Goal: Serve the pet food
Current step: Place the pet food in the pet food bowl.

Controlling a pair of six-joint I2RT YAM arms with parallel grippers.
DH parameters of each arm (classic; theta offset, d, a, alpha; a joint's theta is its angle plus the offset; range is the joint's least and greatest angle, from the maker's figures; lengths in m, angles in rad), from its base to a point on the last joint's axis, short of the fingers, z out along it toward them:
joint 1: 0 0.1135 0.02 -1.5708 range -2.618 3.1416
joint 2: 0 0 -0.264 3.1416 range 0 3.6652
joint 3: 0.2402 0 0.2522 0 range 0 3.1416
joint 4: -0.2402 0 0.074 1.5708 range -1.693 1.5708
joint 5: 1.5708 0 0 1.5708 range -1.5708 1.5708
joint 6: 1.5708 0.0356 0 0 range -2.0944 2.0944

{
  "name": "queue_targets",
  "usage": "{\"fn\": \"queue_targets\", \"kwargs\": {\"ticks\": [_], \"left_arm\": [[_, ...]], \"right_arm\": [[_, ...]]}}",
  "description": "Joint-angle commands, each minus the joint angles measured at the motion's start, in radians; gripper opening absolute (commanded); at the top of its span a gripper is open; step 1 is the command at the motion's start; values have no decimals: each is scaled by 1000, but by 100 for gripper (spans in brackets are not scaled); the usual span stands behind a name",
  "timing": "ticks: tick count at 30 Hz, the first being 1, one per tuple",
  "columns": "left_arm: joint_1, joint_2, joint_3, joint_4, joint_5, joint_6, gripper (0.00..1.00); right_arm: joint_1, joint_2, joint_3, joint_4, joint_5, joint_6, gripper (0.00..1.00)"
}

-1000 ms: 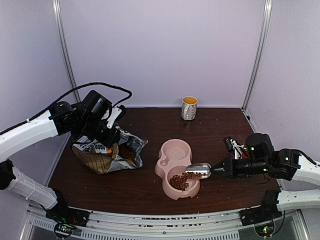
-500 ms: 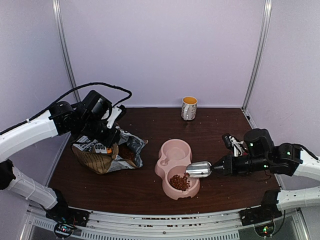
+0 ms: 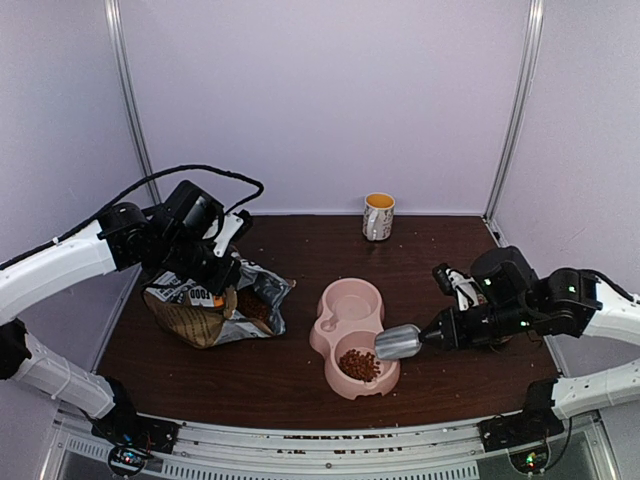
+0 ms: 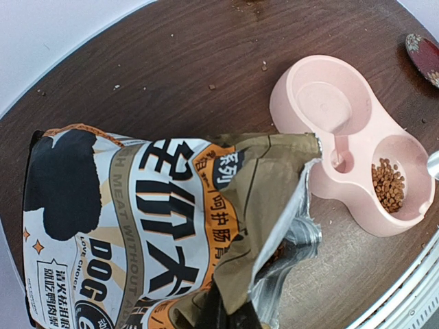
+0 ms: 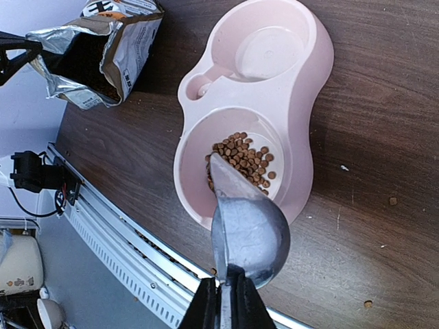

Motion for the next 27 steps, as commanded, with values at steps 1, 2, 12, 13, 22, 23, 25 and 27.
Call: {"fn": "queue_targets", "kwargs": {"ticks": [1,2,12,13,22,23,25,27], "left_arm": [[20,-29,18,94,-34,8,0],[20,-30,19,94,-33,8,0],[20,-29,17,94,-35,9,0],[20,-29,17,95,-35,9,0],[20,-27,17,94,-39,7,0],[20,-26,17,94,-39,7,0],[20,-27,17,94,-40,6,0],[20,-27,18,95,-39,6,0]], "right_arm": [[12,16,48,-36,37,-30,0],[15,20,54,-39,38,-33,0],[29,36,106,-68,64,-61,0],[29,36,109,-67,66,-63,0],[29,44,134,-44,68,-81,0],[30,48,138,-34,62,-83,0],[36,59,146,-9,52,-88,0],[46,76,164,16,46,-97,0]]}}
